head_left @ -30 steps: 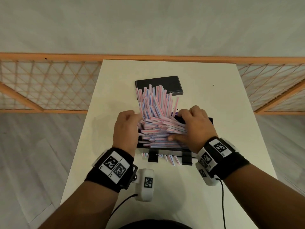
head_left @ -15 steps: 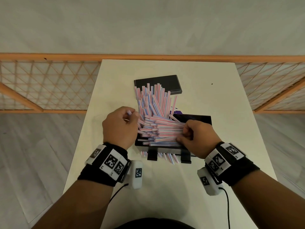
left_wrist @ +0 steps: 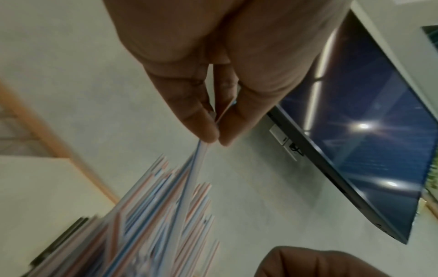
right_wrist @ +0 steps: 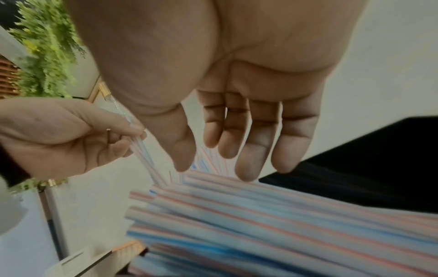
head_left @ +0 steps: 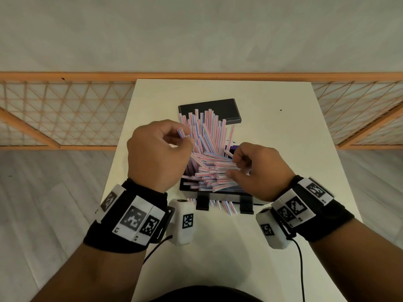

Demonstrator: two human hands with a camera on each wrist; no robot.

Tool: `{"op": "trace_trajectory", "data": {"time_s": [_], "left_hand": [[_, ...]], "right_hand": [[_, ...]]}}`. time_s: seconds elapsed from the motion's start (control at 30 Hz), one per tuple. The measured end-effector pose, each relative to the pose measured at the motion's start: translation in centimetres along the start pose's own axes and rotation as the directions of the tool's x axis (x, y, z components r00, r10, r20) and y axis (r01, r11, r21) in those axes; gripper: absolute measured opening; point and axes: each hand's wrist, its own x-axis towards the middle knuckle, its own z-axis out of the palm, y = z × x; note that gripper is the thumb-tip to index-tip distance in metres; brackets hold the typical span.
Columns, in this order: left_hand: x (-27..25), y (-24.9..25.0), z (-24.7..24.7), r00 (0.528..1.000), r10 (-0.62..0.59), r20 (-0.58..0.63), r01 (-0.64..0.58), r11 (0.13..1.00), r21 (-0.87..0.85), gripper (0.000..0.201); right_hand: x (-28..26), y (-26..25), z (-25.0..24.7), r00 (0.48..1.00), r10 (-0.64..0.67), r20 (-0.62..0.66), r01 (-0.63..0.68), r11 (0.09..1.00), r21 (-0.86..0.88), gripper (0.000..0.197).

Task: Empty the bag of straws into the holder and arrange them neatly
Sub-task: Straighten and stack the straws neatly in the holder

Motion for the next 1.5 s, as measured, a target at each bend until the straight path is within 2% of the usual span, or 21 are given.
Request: {"op": "trace_trajectory", "data": {"time_s": [0.13, 0.27, 0.37, 0.47, 0.6, 0.67, 0.73, 0.83, 0.9, 0.93, 1.0, 1.1, 1.23, 1.27, 1.33, 1.37, 1.4, 1.43, 1.5], "left_hand": [[0.4, 2.2, -1.4, 0.991, 0.134, 0.003, -0.134, 0.99, 0.041, 0.012], [0.7, 4.8, -3.4, 0.986, 0.155, 0.057, -0.157, 0.987, 0.042, 0.01], [0.6, 5.9, -4.5, 0.988, 0.135, 0.075, -0.139, 0.989, 0.045, 0.015], [0.6, 6.8, -5.2, 0.984, 0.173, 0.034, -0.174, 0.985, 0.008, 0.017], [0.5, 7.4, -4.9, 0.98, 0.197, 0.013, -0.195, 0.977, -0.082, 0.019], [0.4, 7.5, -4.5, 0.978, 0.207, -0.003, -0.207, 0.974, -0.094, 0.017], [0.4, 7.8, -4.1, 0.974, 0.225, -0.006, -0.223, 0.964, -0.142, 0.014], [0.4, 8.5, -3.2, 0.972, 0.236, 0.012, -0.225, 0.939, -0.26, 0.014], [0.5, 8.9, -2.1, 0.97, 0.242, 0.037, -0.218, 0.922, -0.32, 0.014], [0.5, 8.9, -1.4, 0.969, 0.243, 0.048, -0.213, 0.916, -0.34, 0.013], [0.7, 8.5, 0.1, 0.972, 0.227, 0.064, -0.189, 0.913, -0.36, 0.013], [0.9, 7.5, 1.9, 0.982, 0.175, 0.069, -0.142, 0.931, -0.335, 0.013], [1.6, 7.3, 3.0, 0.98, 0.183, -0.075, -0.197, 0.921, -0.335, 0.021], [1.9, 7.4, 3.2, 0.975, 0.212, -0.06, -0.22, 0.923, -0.316, 0.023], [2.2, 7.5, 3.9, 0.946, 0.303, 0.111, -0.27, 0.932, -0.243, 0.024], [2.2, 7.5, 4.3, 0.916, 0.342, 0.211, -0.306, 0.934, -0.186, 0.028], [2.1, 7.5, 4.6, 0.891, 0.373, 0.261, -0.345, 0.927, -0.147, 0.032], [2.0, 7.3, 4.6, 0.881, 0.402, 0.251, -0.376, 0.915, -0.146, 0.035], [2.1, 6.5, 3.9, 0.905, 0.41, 0.113, -0.372, 0.891, -0.26, 0.034]], "right_hand": [[0.3, -0.6, 0.9, 0.994, -0.029, 0.108, 0.037, 0.997, -0.073, 0.024], [1.0, 0.4, 2.5, 0.983, 0.023, 0.185, -0.005, 0.995, -0.098, 0.019], [1.2, 0.9, 2.8, 0.984, 0.047, 0.171, -0.036, 0.997, -0.067, 0.019], [1.2, 1.2, 2.4, 0.986, 0.053, 0.158, -0.049, 0.998, -0.032, 0.018], [0.6, 1.2, -1.1, 0.994, 0.065, 0.082, -0.064, 0.998, -0.014, 0.024], [0.2, 0.7, -3.6, 1.0, 0.018, -0.014, -0.016, 0.994, 0.113, 0.032], [-0.2, -0.2, -5.5, 0.992, -0.047, -0.118, 0.069, 0.979, 0.19, 0.049], [0.1, -1.9, -6.3, 0.959, -0.184, -0.218, 0.216, 0.967, 0.136, 0.067], [0.8, -3.0, -5.4, 0.937, -0.254, -0.238, 0.275, 0.959, 0.06, 0.059], [1.2, -3.2, -4.8, 0.928, -0.277, -0.248, 0.299, 0.953, 0.053, 0.046], [1.8, -3.3, -3.7, 0.923, -0.282, -0.261, 0.315, 0.945, 0.09, 0.013], [2.2, -3.3, -2.3, 0.945, -0.185, -0.268, 0.235, 0.958, 0.167, 0.028], [2.8, -2.7, -0.9, 0.976, -0.077, -0.205, 0.122, 0.968, 0.22, 0.043], [2.8, -2.9, -0.8, 0.975, -0.091, -0.201, 0.136, 0.965, 0.225, 0.042], [2.7, -3.6, -0.6, 0.962, -0.165, -0.219, 0.208, 0.959, 0.192, 0.043], [2.6, -4.2, -0.6, 0.954, -0.208, -0.216, 0.24, 0.961, 0.137, 0.052], [2.5, -4.5, -0.5, 0.943, -0.247, -0.224, 0.271, 0.959, 0.086, 0.058], [2.4, -4.6, -0.5, 0.945, -0.251, -0.212, 0.273, 0.959, 0.082, 0.06], [2.3, -3.8, -0.6, 0.971, -0.168, -0.173, 0.193, 0.971, 0.14, 0.048]]}}
